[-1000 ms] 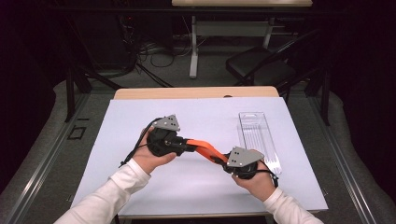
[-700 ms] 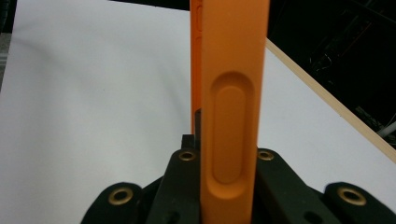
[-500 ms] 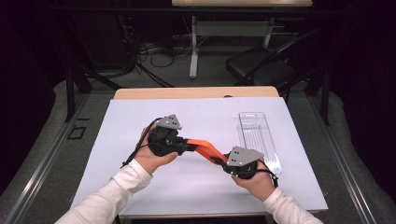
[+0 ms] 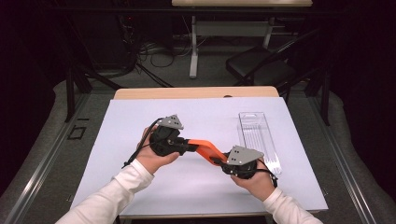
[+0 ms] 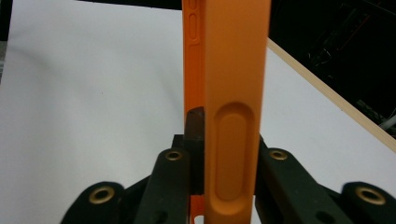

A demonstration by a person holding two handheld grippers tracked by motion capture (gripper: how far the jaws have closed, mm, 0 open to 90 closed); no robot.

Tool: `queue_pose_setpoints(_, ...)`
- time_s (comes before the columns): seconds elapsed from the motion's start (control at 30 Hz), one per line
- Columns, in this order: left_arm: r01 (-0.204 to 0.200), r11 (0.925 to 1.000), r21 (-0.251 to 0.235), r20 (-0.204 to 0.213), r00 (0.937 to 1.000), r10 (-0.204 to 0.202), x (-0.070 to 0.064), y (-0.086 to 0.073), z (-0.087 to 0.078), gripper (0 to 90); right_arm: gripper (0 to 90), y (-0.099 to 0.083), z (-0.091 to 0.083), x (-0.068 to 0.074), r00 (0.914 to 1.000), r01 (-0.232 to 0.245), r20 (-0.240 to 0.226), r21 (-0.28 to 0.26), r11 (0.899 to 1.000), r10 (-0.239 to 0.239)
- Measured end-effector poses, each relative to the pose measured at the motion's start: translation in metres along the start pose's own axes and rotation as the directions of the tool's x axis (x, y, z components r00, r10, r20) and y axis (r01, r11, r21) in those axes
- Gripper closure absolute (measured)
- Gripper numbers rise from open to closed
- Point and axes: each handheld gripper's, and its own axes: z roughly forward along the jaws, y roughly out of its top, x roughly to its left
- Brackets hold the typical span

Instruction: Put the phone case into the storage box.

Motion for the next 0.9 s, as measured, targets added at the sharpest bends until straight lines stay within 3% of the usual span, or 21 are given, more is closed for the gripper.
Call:
queue_pose_setpoints(0.33, 0.035, 0.9983, 0.047, -0.013, 0.9993, -0.034, 0.004, 0.002, 0.004, 81.0, 58.4, 0.001, 0.000, -0.001, 0.9995, -0.002, 0.031, -0.012, 1.000, 0.003)
queue_pose_setpoints(0.57, 0.054, 0.9950, 0.084, -0.047, 0.9977, -0.050, 0.008, 0.000, 0.010, 80.9, 54.3, 0.002, 0.001, 0.000, 0.9987, 0.017, 0.047, 0.000, 1.000, -0.017)
queue_pose_setpoints(0.9, 0.136, 0.9825, 0.127, -0.105, 0.9868, -0.123, 0.017, 0.001, 0.013, 80.9, 50.1, 0.006, -0.001, -0.002, 0.9958, 0.019, 0.089, 0.015, 1.000, -0.020)
